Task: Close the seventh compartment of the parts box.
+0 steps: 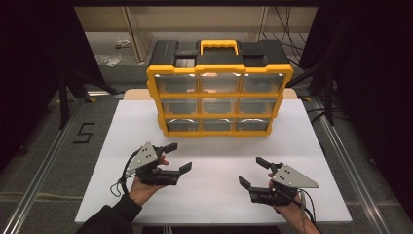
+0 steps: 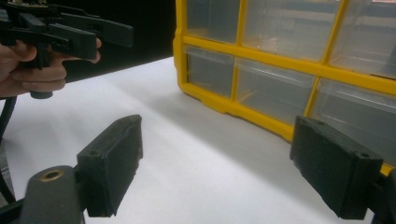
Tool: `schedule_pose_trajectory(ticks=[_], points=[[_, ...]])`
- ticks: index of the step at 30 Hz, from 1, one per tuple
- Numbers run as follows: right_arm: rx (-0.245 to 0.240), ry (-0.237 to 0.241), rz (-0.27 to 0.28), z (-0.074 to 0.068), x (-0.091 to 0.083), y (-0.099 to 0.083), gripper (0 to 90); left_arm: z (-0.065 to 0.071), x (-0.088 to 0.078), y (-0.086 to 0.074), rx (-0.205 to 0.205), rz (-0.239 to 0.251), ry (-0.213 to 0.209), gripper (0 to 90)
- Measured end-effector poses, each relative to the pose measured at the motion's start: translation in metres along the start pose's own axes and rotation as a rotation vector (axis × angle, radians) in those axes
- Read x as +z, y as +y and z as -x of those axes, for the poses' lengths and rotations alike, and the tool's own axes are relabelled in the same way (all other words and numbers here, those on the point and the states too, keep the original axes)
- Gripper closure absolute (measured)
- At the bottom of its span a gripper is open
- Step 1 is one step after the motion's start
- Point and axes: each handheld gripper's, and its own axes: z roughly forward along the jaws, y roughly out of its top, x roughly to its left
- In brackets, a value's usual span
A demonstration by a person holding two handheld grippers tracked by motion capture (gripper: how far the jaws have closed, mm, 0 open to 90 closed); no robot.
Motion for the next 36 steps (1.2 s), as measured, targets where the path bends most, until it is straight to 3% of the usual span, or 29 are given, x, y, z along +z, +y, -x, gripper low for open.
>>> schedule_pose_trajectory(ticks=[16,36], points=[[0.001,-0.003,0.005,0.000,-0.001,0.000,18.1,0.003,-0.011,-0.003,0.000,0.004,0.009,16.6],[0.003,-0.004,0.008,0.000,-0.002,0.000,18.0,0.006,-0.011,-0.005,0.003,-0.001,-0.001,16.5]])
